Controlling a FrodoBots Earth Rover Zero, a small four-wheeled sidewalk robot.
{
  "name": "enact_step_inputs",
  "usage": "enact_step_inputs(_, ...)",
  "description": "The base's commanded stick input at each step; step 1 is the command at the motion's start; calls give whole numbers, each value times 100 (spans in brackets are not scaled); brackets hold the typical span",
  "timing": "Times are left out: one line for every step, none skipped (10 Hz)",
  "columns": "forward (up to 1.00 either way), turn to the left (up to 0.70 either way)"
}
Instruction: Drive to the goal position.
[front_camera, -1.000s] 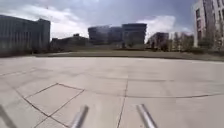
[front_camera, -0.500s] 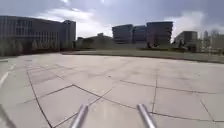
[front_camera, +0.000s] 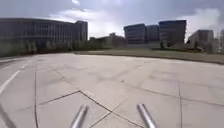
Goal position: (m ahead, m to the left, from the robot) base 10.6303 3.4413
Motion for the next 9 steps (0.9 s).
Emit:
enact_step_inputs(70,0)
enact_step_inputs(70,0)
enact_step_inputs(70,0)
enact_step_inputs(70,0)
enact_step_inputs(70,0)
enact_step_inputs(70,0)
enact_step_inputs(70,0)
enact_step_inputs(70,0)
enact_step_inputs(70,0)
